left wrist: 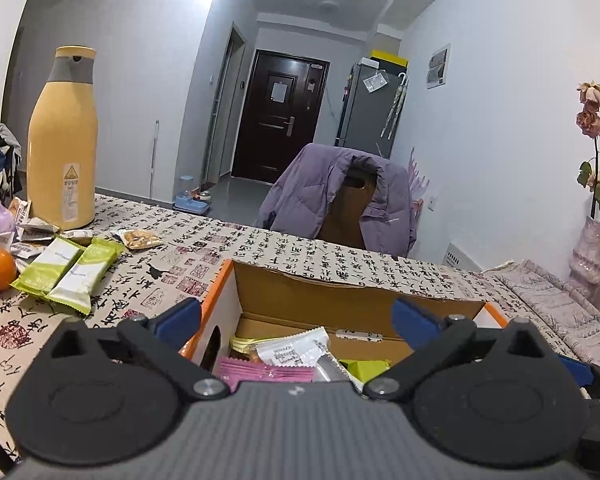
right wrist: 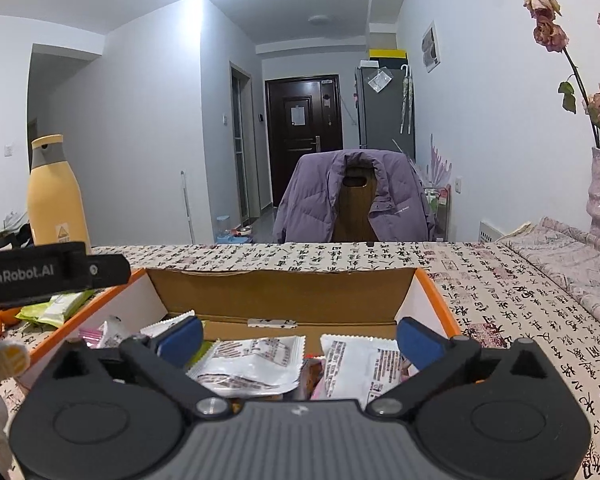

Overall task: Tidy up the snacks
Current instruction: 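Open both grippers to drop the sachets into the box, then withdraw both grippers from the box toward the loose white sachets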

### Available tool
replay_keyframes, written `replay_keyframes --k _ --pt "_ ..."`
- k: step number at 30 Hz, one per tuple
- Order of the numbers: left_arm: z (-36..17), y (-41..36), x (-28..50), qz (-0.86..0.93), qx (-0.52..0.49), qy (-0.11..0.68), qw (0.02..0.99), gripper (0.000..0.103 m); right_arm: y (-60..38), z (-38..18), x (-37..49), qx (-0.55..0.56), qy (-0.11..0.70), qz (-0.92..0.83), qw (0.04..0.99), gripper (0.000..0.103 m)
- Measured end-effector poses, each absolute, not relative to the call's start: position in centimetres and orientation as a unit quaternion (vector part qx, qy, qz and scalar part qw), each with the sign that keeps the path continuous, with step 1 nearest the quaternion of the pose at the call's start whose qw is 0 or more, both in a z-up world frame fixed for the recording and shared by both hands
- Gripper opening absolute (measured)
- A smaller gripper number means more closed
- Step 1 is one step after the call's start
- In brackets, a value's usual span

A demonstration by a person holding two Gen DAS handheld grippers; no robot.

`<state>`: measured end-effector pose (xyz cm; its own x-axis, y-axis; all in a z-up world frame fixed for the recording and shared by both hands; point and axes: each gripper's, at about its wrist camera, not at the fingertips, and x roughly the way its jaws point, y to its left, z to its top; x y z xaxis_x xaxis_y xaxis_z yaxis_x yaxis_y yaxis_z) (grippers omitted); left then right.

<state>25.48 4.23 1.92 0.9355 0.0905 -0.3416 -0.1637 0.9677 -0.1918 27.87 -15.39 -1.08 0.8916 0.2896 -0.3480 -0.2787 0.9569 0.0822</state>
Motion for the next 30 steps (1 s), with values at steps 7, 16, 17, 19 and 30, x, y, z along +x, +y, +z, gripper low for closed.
replay_keyframes --k 7,16,17,19,30 --pt "2.5 4.1 25.1 0.066 -0.11 0.16 0.979 0.103 -15.6 -0.9 27.8 0.019 0.179 0.144 0.973 0.103" --pt "5.4 3.7 22.9 0.065 -0.112 0.131 0.983 0.103 -16.3 1.6 26.4 0.031 0.172 0.144 0.974 0.103" --pt "5.8 3.7 22.6 0.064 -0.11 0.127 0.984 0.103 -16.3 2.0 26.2 0.033 0.171 0.143 0.974 0.103" --pt "6.4 3.6 21.8 0.062 -0.106 0.121 0.985 0.103 -16.5 2.6 25.6 0.032 0.167 0.143 0.975 0.103" --pt "6.3 4.5 17.9 0.055 -0.083 0.141 0.985 0.103 -17.6 3.0 22.3 0.034 0.195 0.156 0.968 0.103"
